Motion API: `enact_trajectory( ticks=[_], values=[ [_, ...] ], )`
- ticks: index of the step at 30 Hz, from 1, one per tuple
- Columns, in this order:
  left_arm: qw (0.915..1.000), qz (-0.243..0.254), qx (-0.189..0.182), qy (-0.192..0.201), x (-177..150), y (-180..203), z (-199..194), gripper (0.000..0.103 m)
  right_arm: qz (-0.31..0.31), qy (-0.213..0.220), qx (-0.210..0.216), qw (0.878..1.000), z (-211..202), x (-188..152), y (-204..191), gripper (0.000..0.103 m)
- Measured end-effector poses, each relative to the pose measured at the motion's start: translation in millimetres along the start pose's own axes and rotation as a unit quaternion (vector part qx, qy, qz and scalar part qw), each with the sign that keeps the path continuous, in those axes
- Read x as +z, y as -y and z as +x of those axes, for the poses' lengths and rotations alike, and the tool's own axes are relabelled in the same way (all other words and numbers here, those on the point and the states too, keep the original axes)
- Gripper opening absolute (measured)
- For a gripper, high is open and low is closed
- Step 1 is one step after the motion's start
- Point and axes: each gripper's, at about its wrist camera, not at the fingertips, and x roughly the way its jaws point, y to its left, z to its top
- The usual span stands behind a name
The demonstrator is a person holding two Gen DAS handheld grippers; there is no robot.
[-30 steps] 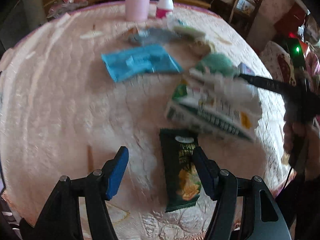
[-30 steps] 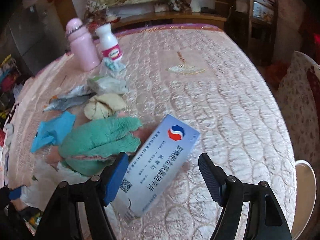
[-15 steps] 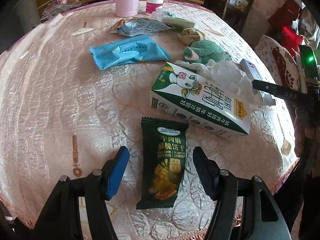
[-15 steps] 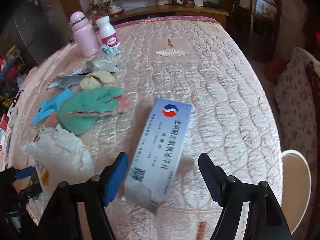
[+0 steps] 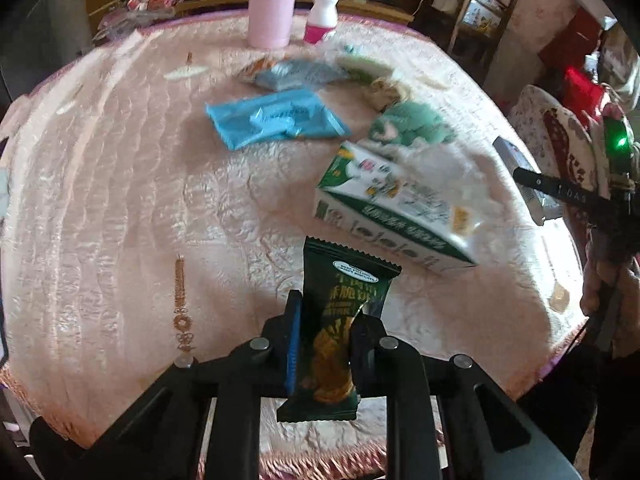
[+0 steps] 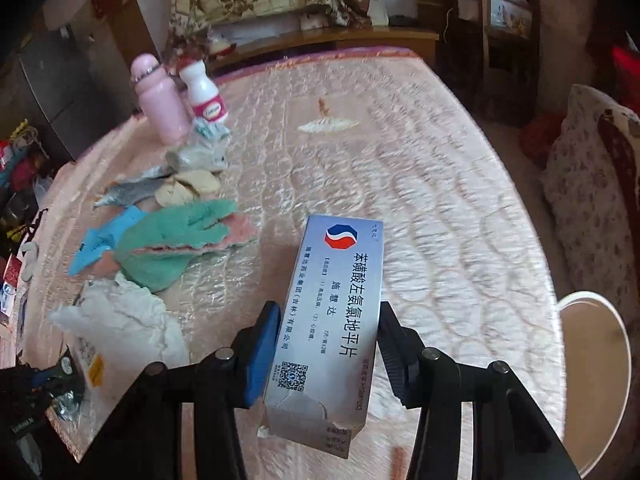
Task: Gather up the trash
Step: 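Carry the snack bag and medicine box over the white bucket with both grippers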
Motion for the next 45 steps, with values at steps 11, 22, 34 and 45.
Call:
enact_trajectory(
  ticks=[11, 22, 34, 45],
  values=[
    [0.9975, 0.048, -0.04, 0.034, 19.3, 58.4, -34.6, 0.021, 0.013, 0.029, 0.02, 0.999, -50.5, -14.0, 28.4, 0.036],
    [0.9957, 0.066, -0.054, 0.034, 27.6, 89.9, -26.5, 0.021, 0.009, -0.017, 0.01, 1.0, -40.0, -34.3, 45.4, 0.055],
    [0.9933, 0.088, -0.064, 0.038, 40.0, 128.4, -16.7, 0.021, -0.026, -0.017, -0.028, 0.999, -34.0, -42.6, 40.1, 0.048],
    [0.9873, 0.134, -0.074, 0.041, 57.7, 196.3, 1.5, 0.021, 0.026, 0.035, -0.033, 0.998, -94.8, -48.5, 93.0, 0.048]
  ],
)
